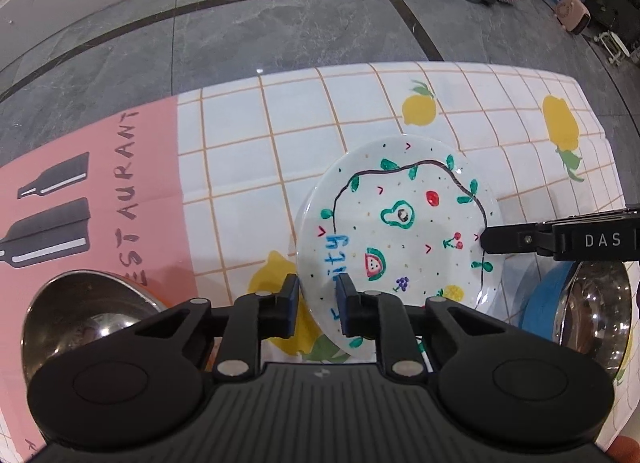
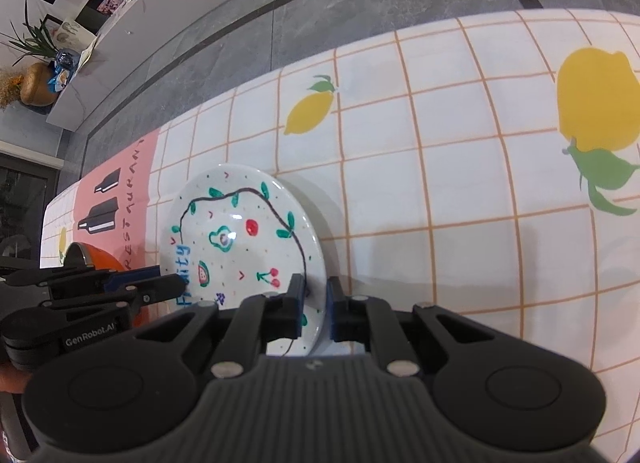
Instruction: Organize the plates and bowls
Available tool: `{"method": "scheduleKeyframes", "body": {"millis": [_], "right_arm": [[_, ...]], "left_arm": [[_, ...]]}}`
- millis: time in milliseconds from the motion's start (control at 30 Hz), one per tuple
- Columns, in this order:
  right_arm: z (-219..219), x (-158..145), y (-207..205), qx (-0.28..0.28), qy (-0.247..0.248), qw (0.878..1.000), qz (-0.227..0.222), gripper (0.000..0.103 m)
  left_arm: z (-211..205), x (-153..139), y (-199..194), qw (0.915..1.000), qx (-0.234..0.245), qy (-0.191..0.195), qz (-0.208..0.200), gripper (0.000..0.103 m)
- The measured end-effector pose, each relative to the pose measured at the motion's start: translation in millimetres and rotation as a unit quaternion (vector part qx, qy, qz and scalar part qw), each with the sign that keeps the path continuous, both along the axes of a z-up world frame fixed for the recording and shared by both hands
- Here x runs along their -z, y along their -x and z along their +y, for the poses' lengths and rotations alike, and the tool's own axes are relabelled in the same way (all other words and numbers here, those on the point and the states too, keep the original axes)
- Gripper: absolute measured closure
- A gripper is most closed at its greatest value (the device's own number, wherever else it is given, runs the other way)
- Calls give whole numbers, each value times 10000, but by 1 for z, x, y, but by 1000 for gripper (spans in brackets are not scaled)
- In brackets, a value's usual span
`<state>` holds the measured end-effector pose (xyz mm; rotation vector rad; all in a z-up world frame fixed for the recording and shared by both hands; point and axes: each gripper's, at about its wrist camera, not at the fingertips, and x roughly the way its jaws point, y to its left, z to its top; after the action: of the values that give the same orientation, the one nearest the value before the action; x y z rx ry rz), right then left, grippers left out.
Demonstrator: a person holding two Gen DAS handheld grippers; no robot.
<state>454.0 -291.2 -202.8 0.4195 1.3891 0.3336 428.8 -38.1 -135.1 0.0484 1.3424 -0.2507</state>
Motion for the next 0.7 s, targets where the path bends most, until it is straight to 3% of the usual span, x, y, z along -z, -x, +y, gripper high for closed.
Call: {"method": "scheduleKeyframes", "body": {"millis": [367, 700], "right_arm": [[9, -29, 2, 57, -89, 9997, -222, 94], [21, -80, 34, -15, -117, 9984, -544, 94]], "left_arm": [[9, -34, 5, 9997, -120, -9, -227, 82], [24, -81, 43, 9985, -278, -12, -481, 82]]}}
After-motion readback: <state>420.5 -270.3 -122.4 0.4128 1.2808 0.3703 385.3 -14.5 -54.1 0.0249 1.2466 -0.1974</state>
